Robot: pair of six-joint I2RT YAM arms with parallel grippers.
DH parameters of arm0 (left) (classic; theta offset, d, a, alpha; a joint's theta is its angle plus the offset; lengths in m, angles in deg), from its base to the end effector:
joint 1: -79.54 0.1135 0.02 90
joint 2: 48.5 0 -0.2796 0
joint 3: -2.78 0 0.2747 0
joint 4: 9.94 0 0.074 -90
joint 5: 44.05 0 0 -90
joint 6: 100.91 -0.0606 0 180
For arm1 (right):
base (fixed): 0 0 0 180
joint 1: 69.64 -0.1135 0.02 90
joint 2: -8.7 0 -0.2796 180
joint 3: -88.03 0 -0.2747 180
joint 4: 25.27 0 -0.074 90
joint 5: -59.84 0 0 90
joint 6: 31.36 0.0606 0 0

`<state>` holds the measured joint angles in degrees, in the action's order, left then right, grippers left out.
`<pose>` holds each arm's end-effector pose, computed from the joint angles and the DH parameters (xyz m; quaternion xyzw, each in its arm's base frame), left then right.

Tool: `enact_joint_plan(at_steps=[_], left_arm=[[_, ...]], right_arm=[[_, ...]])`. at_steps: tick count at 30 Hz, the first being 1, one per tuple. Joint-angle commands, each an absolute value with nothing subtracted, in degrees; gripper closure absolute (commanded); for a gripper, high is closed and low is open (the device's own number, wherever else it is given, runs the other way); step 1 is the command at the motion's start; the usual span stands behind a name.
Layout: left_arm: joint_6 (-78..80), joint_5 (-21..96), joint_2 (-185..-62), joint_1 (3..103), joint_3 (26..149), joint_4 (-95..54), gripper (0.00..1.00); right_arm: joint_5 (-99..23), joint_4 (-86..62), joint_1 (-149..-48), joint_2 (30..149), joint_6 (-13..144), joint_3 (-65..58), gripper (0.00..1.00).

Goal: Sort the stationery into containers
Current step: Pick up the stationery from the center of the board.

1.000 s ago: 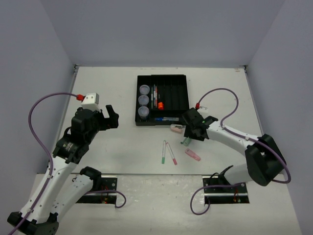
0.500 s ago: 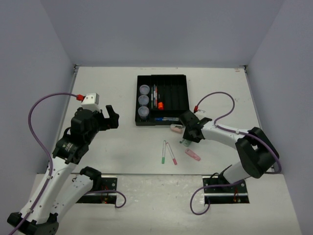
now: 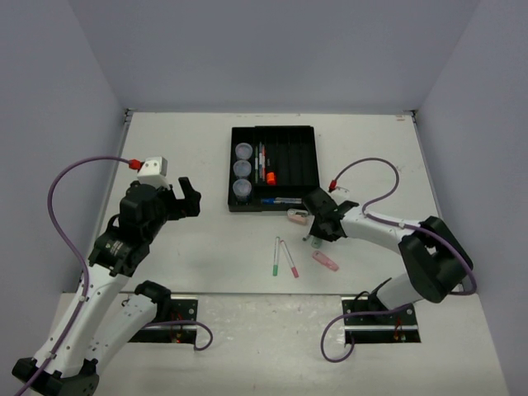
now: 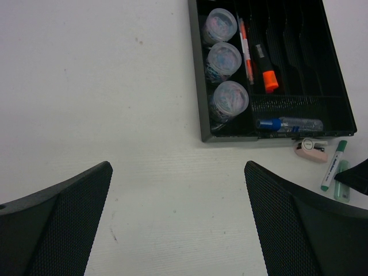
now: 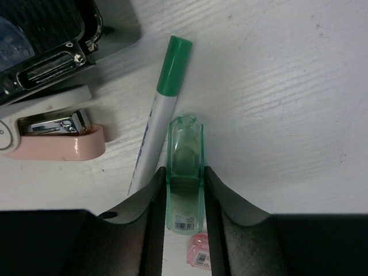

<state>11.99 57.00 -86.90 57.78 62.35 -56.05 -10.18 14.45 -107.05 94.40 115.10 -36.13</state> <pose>0.1697 -0.0552 0.3301 -0.0601 0.8386 -0.1283 0.5259 0.2373 0.1555 0.1328 0.1907 0.9508 0.0110 0.2439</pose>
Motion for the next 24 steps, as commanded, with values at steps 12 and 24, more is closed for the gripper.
enact_joint_plan(at_steps=[12,24], left_arm=[[10.4,56.5,-87.5,58.2,61.7,-53.6,0.00],[10.5,57.1,-87.8,58.2,61.7,-53.7,0.00]], right_arm=[[-8.3,22.8,-109.1,78.9,117.2,-34.6,0.82],[-13.5,19.0,-106.4,99.0,95.3,-4.7,0.80]])
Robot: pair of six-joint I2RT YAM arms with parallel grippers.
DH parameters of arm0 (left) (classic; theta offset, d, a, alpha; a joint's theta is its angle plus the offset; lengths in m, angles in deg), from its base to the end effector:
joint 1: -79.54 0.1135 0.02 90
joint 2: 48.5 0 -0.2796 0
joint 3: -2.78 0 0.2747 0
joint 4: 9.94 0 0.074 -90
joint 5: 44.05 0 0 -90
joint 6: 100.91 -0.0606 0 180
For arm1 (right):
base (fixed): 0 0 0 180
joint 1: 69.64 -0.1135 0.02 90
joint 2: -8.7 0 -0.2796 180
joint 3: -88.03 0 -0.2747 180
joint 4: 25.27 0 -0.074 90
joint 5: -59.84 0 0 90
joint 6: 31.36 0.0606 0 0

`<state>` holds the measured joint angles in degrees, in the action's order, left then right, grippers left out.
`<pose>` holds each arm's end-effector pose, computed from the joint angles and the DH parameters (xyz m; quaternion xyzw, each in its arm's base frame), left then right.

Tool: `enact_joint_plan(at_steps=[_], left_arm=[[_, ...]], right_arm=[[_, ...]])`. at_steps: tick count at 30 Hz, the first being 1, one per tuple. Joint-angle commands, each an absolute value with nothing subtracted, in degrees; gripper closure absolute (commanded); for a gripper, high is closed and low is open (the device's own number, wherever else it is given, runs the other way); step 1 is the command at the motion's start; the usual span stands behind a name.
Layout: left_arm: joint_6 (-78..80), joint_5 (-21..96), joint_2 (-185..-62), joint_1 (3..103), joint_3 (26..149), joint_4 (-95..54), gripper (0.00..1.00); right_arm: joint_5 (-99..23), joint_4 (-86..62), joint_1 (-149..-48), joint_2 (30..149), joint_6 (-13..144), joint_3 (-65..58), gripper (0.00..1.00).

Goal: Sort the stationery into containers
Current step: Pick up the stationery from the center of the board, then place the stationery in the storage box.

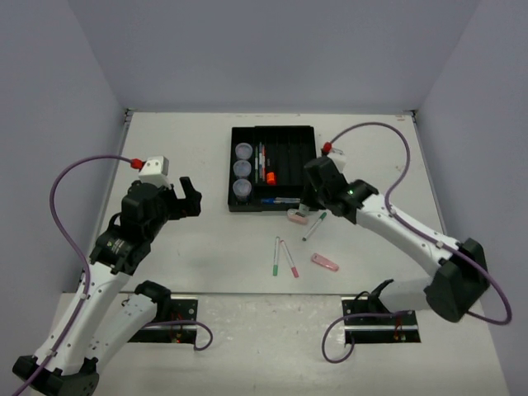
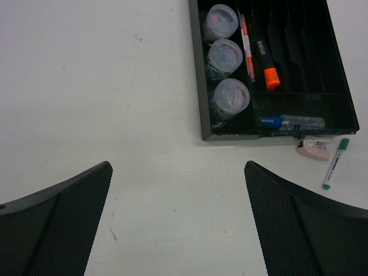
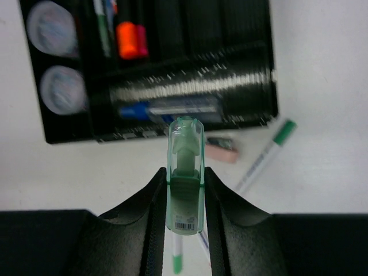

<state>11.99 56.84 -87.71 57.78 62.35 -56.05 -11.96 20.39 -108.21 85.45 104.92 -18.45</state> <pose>0.1725 -0.0565 0.3278 -0.0588 0.8425 -0.1268 0.5202 0.2594 0.1826 0.2710 0.1176 0.9187 0.1246 0.3558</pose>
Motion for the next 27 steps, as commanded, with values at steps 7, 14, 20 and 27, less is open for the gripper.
enact_joint_plan(at_steps=[7,14,20,27], left_arm=[[10.7,58.1,-87.9,58.2,61.7,-54.0,0.00],[10.7,58.3,-87.7,58.2,61.7,-54.0,0.00],[10.7,57.9,-88.1,58.2,61.8,-53.9,0.00],[10.6,57.6,-88.3,58.2,61.8,-53.8,0.00]], right_arm=[[-17.2,25.0,-100.2,125.7,87.7,25.9,0.82],[-14.8,28.8,-99.3,138.6,82.7,39.0,0.82],[-16.9,29.9,-99.0,139.9,82.3,39.2,0.79],[-18.4,28.6,-99.1,137.2,83.0,33.7,0.64]])
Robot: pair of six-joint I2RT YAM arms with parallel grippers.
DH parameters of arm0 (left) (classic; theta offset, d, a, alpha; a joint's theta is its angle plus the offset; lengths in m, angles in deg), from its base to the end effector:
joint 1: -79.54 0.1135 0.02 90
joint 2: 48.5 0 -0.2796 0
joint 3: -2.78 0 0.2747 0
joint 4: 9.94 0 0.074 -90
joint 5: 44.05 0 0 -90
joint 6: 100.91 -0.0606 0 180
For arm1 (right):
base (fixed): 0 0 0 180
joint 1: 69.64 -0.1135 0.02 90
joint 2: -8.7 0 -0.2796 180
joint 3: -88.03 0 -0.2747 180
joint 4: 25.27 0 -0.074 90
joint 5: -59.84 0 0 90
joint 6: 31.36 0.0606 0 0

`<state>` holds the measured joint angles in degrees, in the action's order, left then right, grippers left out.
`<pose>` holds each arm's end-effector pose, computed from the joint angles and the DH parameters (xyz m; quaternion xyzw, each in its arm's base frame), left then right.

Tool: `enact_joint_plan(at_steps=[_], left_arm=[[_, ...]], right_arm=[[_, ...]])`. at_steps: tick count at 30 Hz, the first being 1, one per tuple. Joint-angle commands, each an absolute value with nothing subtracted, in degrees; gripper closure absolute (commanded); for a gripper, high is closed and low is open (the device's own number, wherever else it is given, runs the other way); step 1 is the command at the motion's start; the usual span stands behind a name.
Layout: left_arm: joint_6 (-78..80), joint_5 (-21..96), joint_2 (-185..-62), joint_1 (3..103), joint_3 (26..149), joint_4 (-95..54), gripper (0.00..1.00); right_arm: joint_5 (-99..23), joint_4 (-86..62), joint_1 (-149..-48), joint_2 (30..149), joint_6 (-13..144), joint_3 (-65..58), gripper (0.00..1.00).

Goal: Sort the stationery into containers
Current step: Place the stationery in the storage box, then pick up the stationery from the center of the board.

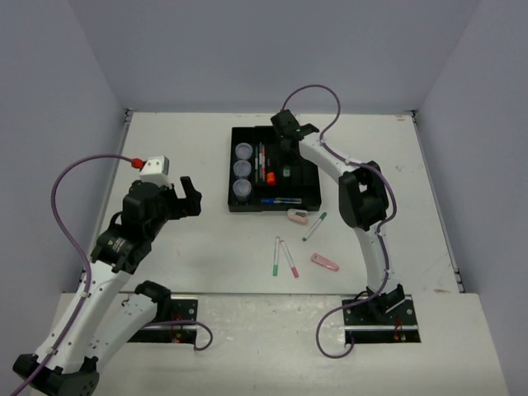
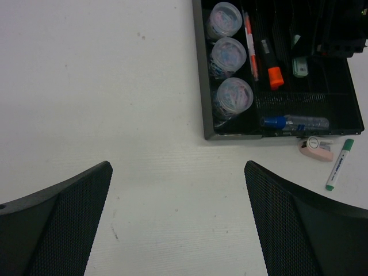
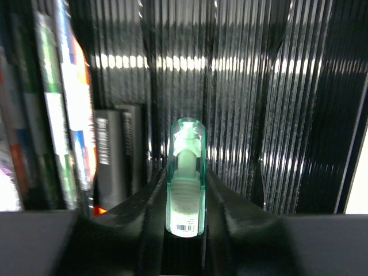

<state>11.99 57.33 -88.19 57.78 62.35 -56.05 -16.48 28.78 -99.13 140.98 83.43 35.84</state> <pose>0.1742 -0.0567 0.3265 -0.0608 0.8444 -0.1218 0.5182 0.4870 0.2589 0.1856 -0.0069 0.9562 0.0209 0.2920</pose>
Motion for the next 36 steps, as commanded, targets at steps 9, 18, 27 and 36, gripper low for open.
enact_joint_plan(at_steps=[9,18,27,36], left_arm=[[10.5,57.4,-88.8,58.2,61.8,-53.8,0.00],[10.5,57.1,-88.2,58.2,61.8,-53.8,0.00],[10.2,55.7,-87.2,58.2,61.6,-53.4,0.00],[9.9,54.2,-86.3,58.1,61.4,-52.9,0.00]], right_arm=[[-18.4,29.6,-99.4,129.4,82.6,31.1,0.44],[-33.1,31.5,-100.0,101.3,67.3,1.8,0.23],[-20.2,41.7,-114.0,99.7,62.8,-11.6,0.01],[-24.7,43.7,-115.3,94.6,59.8,-18.3,0.04]])
